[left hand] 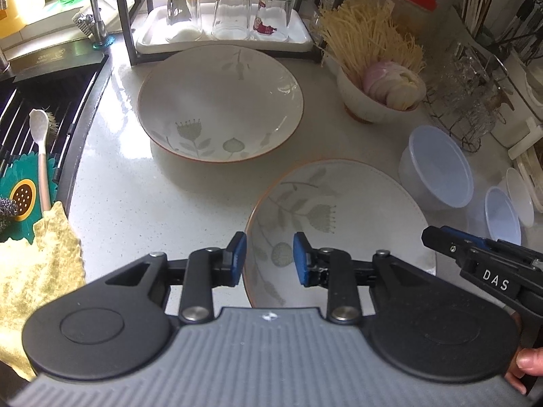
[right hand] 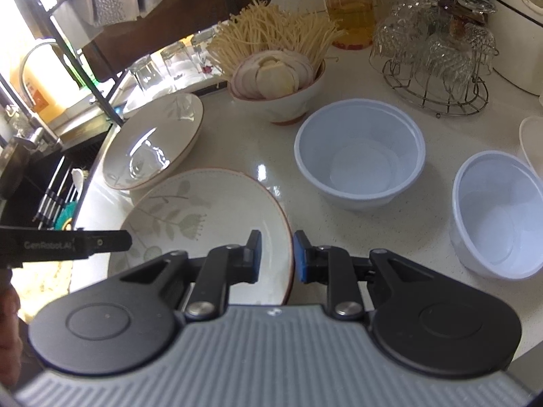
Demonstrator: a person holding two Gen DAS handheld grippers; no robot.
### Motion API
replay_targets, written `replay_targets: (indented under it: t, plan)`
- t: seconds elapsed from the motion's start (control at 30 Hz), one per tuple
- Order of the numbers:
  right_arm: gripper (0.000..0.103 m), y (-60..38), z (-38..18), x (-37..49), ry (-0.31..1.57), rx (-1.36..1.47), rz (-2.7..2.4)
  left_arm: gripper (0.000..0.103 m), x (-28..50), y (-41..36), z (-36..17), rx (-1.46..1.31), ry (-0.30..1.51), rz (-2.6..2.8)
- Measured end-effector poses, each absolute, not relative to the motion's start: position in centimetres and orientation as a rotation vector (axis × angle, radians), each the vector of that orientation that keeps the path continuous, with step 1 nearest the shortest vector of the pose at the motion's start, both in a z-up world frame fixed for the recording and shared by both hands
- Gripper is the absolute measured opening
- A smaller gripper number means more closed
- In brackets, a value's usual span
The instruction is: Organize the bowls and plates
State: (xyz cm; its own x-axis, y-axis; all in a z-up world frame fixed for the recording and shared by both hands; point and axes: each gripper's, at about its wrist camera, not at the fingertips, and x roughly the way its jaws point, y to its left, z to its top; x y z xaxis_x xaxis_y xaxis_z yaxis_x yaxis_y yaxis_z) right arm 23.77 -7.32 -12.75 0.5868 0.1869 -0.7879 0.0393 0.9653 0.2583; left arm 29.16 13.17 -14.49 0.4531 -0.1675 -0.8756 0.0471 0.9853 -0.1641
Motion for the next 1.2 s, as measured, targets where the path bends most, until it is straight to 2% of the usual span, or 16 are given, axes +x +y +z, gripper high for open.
replay_targets:
  t: [0.63,1.2]
  plan:
    - [0.025,-7.6,-3.9,20.7,0.758,0.269,0.247,0.034,22.9,10.9,-6.4,-0.173,0.880,-0.070]
    - [0.025,-9.0,-2.3,18.4,0.761,0.244,0.340,0.035,17.8,10.3,-4.1,-0.240,0.800,0.022]
